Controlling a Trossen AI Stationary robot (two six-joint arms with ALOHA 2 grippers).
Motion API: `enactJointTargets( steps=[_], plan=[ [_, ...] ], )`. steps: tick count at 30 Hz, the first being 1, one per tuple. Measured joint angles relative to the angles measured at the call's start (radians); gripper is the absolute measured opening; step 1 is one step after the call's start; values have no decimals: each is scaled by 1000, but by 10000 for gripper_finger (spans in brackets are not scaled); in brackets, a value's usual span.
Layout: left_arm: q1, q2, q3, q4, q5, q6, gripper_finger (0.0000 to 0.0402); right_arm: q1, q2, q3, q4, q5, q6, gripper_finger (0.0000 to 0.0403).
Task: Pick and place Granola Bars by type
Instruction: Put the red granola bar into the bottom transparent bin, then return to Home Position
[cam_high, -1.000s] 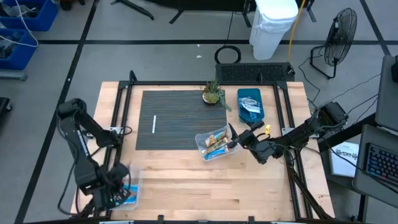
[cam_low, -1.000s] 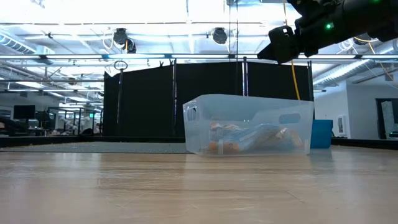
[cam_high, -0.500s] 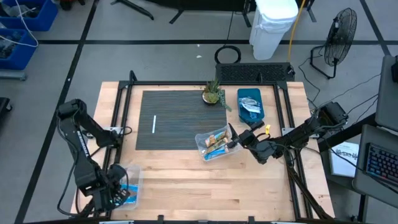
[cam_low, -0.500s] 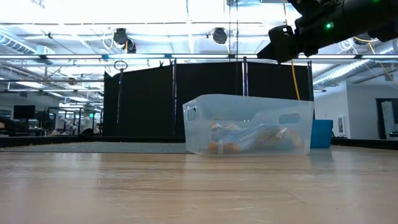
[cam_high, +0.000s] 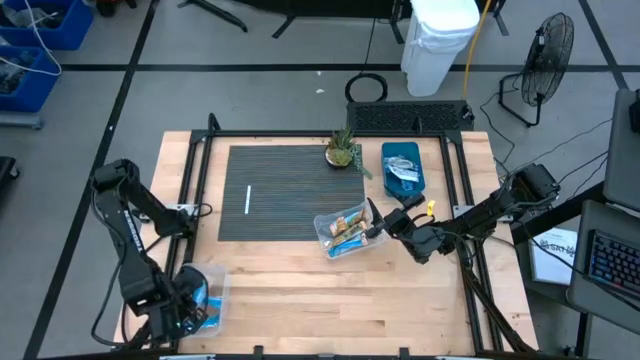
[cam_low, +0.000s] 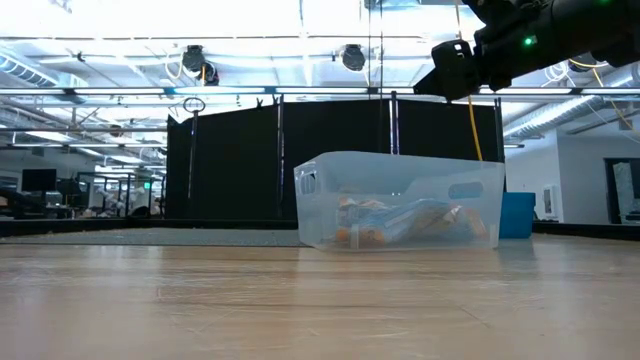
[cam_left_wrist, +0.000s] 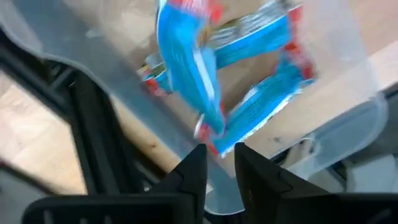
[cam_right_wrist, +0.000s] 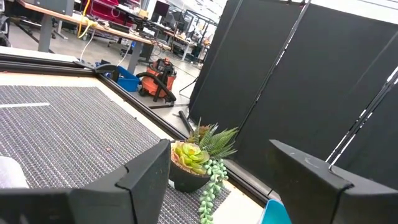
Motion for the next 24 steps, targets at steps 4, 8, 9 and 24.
enactJointTargets(
  steps=[4,8,9,24],
  plan=[
    [0,0,33,2,-74,48,95,0,0,0,0,0,2,254],
    [0,0,65,2,-162,154,97,0,0,0,0,-3,2,254],
    [0,0,72,2,-188,191,97,0,0,0,0,-3,2,253],
    [-16,-34,100,-29,-1090,1016,99,70,0,0,0,-5,13,254]
  ],
)
